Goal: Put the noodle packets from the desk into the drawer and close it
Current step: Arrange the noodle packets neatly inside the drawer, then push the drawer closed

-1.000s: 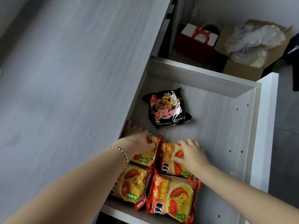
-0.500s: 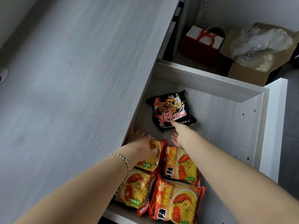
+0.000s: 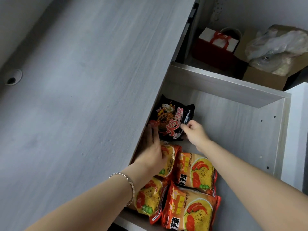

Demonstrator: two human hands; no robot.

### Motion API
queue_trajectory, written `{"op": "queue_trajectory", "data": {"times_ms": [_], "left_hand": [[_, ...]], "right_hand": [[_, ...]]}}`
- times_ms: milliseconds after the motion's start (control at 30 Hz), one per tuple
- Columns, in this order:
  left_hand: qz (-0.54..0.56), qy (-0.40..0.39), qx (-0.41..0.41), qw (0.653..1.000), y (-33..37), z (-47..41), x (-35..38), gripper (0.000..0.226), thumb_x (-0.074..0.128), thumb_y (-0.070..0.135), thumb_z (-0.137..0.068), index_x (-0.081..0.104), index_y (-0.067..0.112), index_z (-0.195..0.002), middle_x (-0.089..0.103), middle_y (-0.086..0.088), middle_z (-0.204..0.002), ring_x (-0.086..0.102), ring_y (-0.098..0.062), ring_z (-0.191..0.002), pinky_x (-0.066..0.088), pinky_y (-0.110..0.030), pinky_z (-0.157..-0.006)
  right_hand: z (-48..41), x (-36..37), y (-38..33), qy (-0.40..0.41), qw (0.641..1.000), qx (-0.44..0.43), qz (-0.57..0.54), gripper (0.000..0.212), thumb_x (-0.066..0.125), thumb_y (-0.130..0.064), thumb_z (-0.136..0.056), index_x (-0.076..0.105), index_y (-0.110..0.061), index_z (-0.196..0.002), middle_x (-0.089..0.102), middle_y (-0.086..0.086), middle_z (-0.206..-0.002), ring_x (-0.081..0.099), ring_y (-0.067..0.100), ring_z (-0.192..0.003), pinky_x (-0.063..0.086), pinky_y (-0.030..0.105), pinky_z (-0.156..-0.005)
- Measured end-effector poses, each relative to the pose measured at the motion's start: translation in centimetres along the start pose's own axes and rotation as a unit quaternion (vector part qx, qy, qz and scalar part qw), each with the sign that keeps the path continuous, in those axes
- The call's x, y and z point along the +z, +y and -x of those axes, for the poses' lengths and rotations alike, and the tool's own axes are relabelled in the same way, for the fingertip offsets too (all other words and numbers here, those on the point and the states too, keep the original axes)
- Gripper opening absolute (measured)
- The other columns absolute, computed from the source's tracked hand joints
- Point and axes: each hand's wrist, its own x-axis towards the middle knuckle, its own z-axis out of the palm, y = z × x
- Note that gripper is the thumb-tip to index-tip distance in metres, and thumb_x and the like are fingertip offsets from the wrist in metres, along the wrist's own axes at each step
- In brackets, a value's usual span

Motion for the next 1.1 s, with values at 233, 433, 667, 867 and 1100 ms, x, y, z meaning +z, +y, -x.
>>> {"op": "queue_trajectory", "data": {"times_ms": [233, 433, 667, 867, 1100], "left_hand": [[0.012, 0.006, 0.041, 0.999, -0.2, -1.1, -0.1, 0.072, 0.039, 0.027, -0.099, -0.009, 0.025, -0.153, -0.026, 0.003, -0.159, -0.023, -0.015, -0.147, -0.010, -0.033, -0.119], [-0.038, 0.017, 0.043, 0.998, 0.2, -2.9, -0.8, 0.059, 0.035, 0.028, -0.101, 0.008, 0.031, -0.153, -0.014, 0.005, -0.162, -0.011, -0.019, -0.150, -0.001, -0.036, -0.121], [-0.207, -0.037, -0.037, 0.977, 2.2, -3.0, -1.6, 0.051, 0.032, 0.034, -0.101, 0.028, 0.017, -0.150, 0.017, -0.009, -0.160, 0.019, -0.029, -0.147, 0.022, -0.043, -0.117], [-0.271, 0.000, 0.027, 0.962, 6.9, 0.5, -3.5, 0.030, 0.040, 0.012, -0.097, 0.053, 0.012, -0.124, 0.063, -0.006, -0.123, 0.058, -0.026, -0.115, 0.039, -0.034, -0.098], [-0.195, 0.050, 0.062, 0.978, 12.3, 6.3, -2.9, 0.026, 0.038, 0.017, -0.098, 0.058, 0.007, -0.112, 0.065, -0.009, -0.116, 0.063, -0.029, -0.103, 0.037, -0.031, -0.069]], "right_hand": [[0.2, 0.0, -1.0, -0.008, 0.994, -0.002, 0.111, 0.036, 0.052, -0.011, -0.093, 0.039, -0.005, -0.126, 0.055, 0.013, -0.115, 0.056, 0.031, -0.107, 0.045, 0.038, -0.090], [0.6, -0.5, -0.4, -0.058, 0.989, -0.005, 0.136, 0.039, 0.056, -0.006, -0.090, 0.043, -0.009, -0.127, 0.062, 0.019, -0.111, 0.060, 0.030, -0.099, 0.047, 0.039, -0.091], [2.1, -4.4, 0.0, -0.141, 0.953, -0.056, 0.263, 0.030, 0.048, -0.014, -0.094, 0.060, -0.009, -0.121, 0.063, 0.012, -0.125, 0.057, 0.027, -0.115, 0.044, 0.032, -0.098], [5.7, -8.8, -1.5, -0.088, 0.978, -0.033, 0.184, 0.026, 0.046, -0.013, -0.093, 0.058, 0.000, -0.112, 0.058, 0.003, -0.065, 0.053, 0.015, -0.054, 0.046, 0.025, -0.062], [13.3, -15.8, -3.6, -0.016, 0.956, -0.073, 0.284, 0.027, 0.045, -0.020, -0.093, 0.060, -0.011, -0.114, 0.057, 0.004, -0.096, 0.057, 0.022, -0.089, 0.048, 0.031, -0.076]]}}
